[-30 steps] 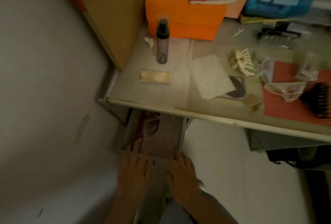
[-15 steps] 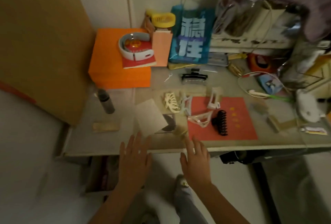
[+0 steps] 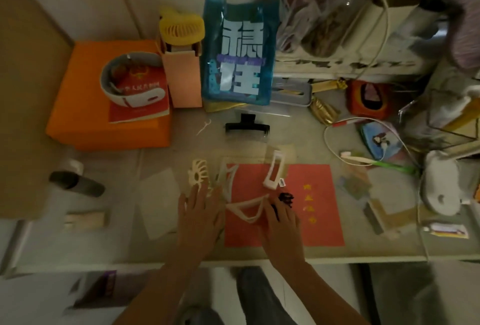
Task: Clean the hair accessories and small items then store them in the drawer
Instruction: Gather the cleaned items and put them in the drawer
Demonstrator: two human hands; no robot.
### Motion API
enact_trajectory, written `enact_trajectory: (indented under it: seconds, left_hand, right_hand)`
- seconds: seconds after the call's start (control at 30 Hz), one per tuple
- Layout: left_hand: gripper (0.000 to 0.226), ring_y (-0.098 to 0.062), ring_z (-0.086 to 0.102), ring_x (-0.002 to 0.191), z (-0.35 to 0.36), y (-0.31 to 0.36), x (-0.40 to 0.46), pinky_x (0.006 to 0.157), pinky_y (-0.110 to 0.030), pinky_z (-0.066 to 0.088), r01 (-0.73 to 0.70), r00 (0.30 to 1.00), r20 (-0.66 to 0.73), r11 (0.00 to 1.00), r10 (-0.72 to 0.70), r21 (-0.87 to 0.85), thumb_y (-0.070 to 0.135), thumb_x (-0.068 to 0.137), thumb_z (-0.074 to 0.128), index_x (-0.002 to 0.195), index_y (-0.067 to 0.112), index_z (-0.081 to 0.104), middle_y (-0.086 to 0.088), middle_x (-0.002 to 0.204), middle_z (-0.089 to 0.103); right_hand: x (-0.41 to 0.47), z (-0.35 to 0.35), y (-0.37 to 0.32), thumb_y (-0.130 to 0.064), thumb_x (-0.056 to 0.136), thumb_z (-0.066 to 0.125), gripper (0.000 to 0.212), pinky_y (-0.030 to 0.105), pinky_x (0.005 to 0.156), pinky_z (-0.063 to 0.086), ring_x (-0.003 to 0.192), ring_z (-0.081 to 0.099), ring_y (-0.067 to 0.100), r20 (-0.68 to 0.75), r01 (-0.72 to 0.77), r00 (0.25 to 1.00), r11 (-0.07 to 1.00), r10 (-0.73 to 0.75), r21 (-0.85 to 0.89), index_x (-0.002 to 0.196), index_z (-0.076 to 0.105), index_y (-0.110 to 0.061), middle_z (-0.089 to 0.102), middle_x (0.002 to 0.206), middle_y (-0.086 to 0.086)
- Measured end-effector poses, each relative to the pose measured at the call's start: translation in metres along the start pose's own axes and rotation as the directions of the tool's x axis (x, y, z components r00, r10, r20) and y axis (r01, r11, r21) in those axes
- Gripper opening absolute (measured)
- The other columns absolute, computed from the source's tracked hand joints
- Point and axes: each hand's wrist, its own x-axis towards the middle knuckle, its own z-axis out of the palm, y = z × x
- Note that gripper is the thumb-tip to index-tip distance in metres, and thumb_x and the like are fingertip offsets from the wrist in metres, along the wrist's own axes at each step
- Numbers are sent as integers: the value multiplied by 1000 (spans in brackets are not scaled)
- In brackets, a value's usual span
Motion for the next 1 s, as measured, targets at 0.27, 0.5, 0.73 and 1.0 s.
enact_trajectory:
  seconds: [0.27,0.5,0.73,1.0]
  left_hand:
    - [59,-34,55,121,-4,3,41,99,-57,37,-61,998,-31,997,62,44,49,85,31,137,20,37,-17,134,54]
    - [57,-31,53,123,-6,-1,57,104,-49,34,-94,987,-132,996,94,9,41,87,36,137,14,42,-13,134,55]
    - [46,-34,63,106,-8,2,73,92,-50,46,-70,989,-140,993,57,-94,33,87,37,111,7,67,-17,105,70]
    - [31,-31,67,77,-8,1,72,74,-41,53,-28,962,-266,942,-66,-335,23,88,51,91,5,75,-16,80,71]
  right_hand:
    - [26,9,16,-48,63,81,74,53,97,44,117,57,31,54,140,989,990,-138,-37,125,59,-13,60,128,10]
    - [38,15,16,-46,52,88,80,51,94,43,115,59,30,68,174,982,985,-174,-1,121,60,-19,62,126,7]
    - [45,21,18,-37,49,91,65,52,93,45,109,63,25,58,202,978,979,-202,4,109,70,-20,68,113,2]
    - [44,19,21,-34,50,91,59,51,97,42,105,63,23,71,218,972,973,-223,76,104,69,-23,68,107,-2]
